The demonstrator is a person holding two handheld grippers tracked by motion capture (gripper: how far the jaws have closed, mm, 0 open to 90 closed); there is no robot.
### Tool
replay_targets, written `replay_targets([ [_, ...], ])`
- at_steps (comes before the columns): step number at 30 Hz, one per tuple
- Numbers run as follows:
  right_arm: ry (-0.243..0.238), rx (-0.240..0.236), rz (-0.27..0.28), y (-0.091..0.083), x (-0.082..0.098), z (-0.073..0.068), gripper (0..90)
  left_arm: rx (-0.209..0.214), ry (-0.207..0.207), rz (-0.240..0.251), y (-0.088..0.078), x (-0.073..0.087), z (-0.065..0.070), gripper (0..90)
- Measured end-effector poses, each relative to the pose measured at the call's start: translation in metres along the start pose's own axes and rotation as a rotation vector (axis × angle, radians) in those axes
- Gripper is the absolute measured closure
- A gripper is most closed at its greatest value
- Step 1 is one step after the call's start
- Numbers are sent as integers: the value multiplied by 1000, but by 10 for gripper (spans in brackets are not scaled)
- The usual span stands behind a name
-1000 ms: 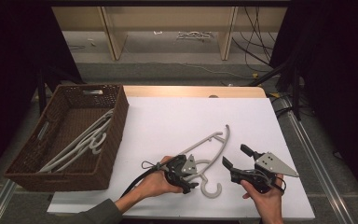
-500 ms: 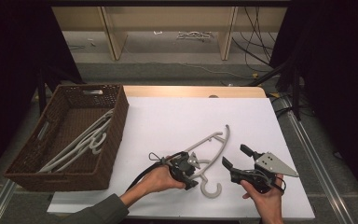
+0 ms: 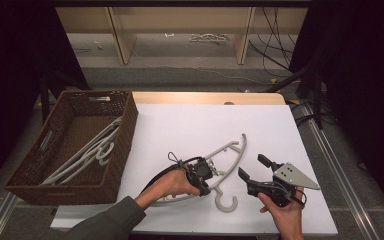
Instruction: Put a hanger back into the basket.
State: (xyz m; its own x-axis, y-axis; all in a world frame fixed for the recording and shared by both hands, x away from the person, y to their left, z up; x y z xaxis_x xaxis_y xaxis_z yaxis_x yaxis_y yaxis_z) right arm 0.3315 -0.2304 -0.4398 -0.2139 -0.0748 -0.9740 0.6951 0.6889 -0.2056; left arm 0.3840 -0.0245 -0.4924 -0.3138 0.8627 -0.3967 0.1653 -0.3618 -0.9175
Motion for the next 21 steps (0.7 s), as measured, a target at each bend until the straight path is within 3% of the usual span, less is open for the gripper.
replay_targets([
  [1,4,-17,3,1,1,0,204,-7,33,-18,-1,0,0,578],
  [2,1,-11,2,0,1,0,204,-40,70,-23,-1,-1,2,609],
  [3,1,-3,7,0,0,0,204,-45,79,-30,-1,-2,2,627],
  [9,-1,-4,6,0,-1,-1,204,-19,41,-32,0,-2,-7,765],
  [16,-1,-14,3,2,0,-1,208,-10,64,-52,0,-5,-9,776],
  [19,8,-10,13,3,0,-1,208,7,34,-53,1,-5,-11,775],
  [21,0,-5,0,1,0,0,208,-11,41,-45,0,-3,-8,766],
])
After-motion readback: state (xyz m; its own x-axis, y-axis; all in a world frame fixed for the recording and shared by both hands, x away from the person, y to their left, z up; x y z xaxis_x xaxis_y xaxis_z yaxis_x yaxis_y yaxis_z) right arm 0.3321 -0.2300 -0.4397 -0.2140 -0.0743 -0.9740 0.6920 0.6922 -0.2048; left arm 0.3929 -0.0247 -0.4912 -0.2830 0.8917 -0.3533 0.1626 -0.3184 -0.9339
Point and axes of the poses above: each handheld gripper's, and its own axes: y roughly forward along the jaws, x roughly out of its underside, z roughly to its right, the point moved 3 cm from there along y, roughly forward along the jaws, and after that the axes turned 9 degrees about -x, right-handed, at the moved point
